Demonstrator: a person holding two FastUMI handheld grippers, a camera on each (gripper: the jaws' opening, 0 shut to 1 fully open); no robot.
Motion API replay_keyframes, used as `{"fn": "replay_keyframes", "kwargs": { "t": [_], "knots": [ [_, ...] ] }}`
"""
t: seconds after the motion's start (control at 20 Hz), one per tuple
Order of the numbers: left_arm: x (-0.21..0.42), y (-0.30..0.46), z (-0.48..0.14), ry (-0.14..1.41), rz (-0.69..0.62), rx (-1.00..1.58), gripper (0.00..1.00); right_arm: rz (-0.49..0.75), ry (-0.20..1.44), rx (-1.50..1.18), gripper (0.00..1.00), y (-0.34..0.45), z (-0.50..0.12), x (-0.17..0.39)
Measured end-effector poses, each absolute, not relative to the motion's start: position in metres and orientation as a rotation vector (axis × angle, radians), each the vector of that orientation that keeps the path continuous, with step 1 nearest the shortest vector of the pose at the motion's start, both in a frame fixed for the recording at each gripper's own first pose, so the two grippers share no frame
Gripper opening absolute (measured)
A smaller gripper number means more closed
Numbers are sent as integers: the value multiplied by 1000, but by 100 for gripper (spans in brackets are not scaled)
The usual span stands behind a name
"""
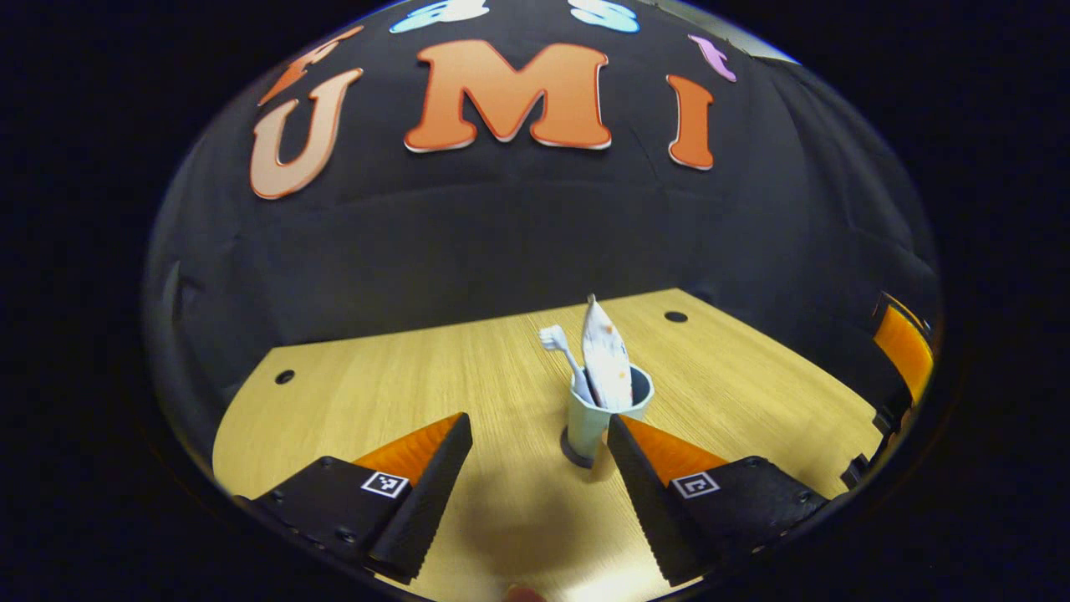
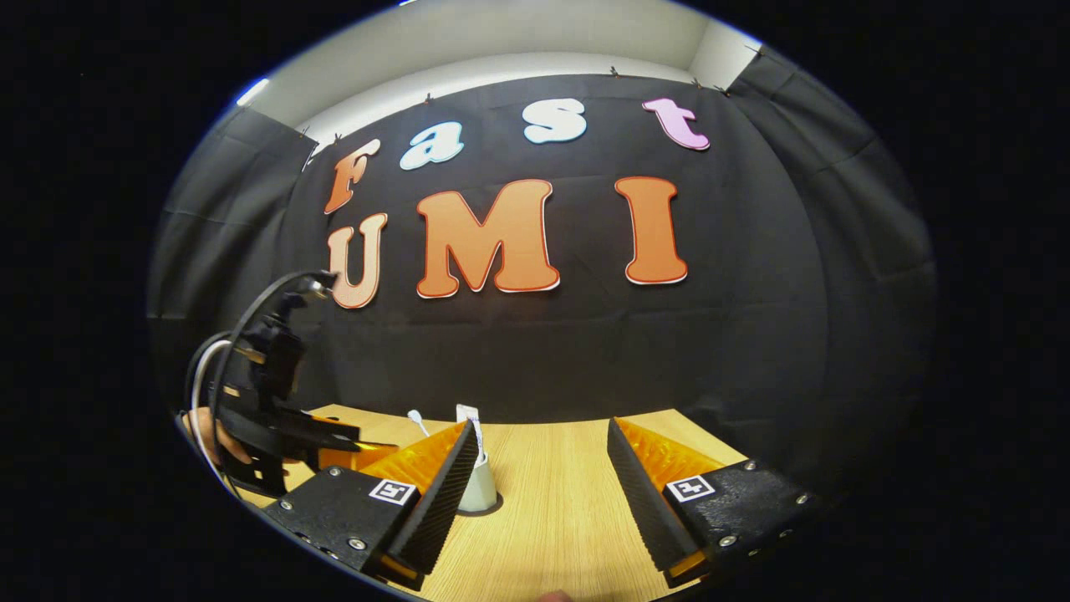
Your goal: Put the toothbrush and toothpaste on the desktop into the cup, then pick up the cup and place it on the coaster on the desktop.
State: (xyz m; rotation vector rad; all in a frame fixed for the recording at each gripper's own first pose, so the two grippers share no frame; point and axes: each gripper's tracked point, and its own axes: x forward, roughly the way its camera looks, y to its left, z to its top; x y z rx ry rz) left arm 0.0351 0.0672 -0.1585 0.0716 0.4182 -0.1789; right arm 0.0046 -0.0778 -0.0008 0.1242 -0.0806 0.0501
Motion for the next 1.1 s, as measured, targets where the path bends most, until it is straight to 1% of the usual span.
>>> {"fn": "replay_keyframes", "kwargs": {
  "t": [0.1,0.25,0.3,0.35,0.55,0.6,0.65,0.75,0.85,0.95,1.1],
  "knots": [
    [24,85,-140,341,-150,39,98,42,-94,100,93,-66,3,7],
    [2,118,-120,265,-102,12,98,54,-108,84,93,-43,9,8],
    [-2,125,-119,241,-102,21,98,63,-115,77,98,-35,11,9],
    [-5,131,-116,195,-102,32,98,72,-121,63,93,-26,13,11],
    [-20,156,-102,113,-66,26,97,98,-138,16,93,2,16,19],
    [-22,162,-98,97,-50,17,98,102,-137,8,98,7,16,21],
    [-25,169,-93,70,-40,22,98,109,-137,2,93,12,15,22],
    [-31,179,-82,19,-10,23,98,116,-141,-6,93,18,14,23],
    [-38,179,-66,-65,-27,3,98,127,-133,-18,94,24,11,25],
    [-45,180,-63,-99,-31,10,97,146,-119,-20,94,30,6,27],
    [-42,186,-64,-104,-12,11,98,158,-131,-34,95,33,7,26]
  ]
}}
